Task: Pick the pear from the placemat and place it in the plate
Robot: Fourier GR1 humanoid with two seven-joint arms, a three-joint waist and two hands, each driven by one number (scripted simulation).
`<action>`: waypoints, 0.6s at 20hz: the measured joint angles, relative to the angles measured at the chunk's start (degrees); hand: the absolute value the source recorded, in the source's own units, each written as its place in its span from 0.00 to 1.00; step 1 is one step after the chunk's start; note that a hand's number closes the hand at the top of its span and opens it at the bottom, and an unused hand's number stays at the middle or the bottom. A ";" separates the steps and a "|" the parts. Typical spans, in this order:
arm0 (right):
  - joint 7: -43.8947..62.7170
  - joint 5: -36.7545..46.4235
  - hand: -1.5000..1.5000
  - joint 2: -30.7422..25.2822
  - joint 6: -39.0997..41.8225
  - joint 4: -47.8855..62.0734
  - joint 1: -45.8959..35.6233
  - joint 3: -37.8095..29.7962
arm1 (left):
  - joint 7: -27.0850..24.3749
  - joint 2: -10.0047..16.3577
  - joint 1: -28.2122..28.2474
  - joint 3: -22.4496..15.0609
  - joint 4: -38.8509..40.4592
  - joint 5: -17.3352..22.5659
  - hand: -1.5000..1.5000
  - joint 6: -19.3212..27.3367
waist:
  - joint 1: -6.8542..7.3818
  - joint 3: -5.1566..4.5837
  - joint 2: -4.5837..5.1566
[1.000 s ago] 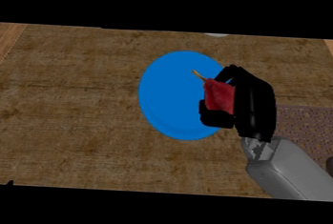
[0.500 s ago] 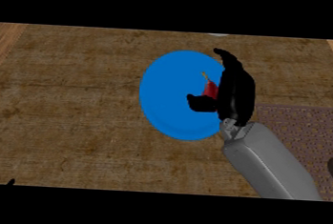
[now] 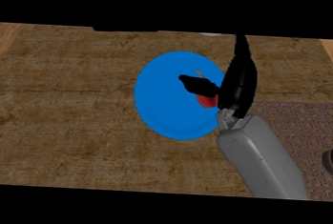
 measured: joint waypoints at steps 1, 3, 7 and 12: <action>-0.79 -0.53 0.00 0.52 -1.12 -0.46 0.56 -0.74 | -0.13 -0.11 0.22 0.09 0.05 0.01 0.50 -0.01 | -0.22 0.05 -0.03; -2.35 -1.73 0.00 1.26 -3.05 -1.70 1.67 -2.21 | -0.39 -0.44 0.74 0.31 0.18 -0.07 0.50 0.27 | -0.78 0.16 -0.15; -6.17 -4.35 0.00 1.78 -6.24 -4.35 5.50 -3.69 | -0.83 -0.71 2.00 0.71 0.06 0.07 0.50 0.19 | -1.72 0.24 -0.34; -10.94 -7.81 0.00 0.77 -7.80 -7.69 10.91 -2.75 | -1.21 -1.06 3.33 1.16 -0.11 0.02 0.50 0.35 | -2.83 0.26 -0.62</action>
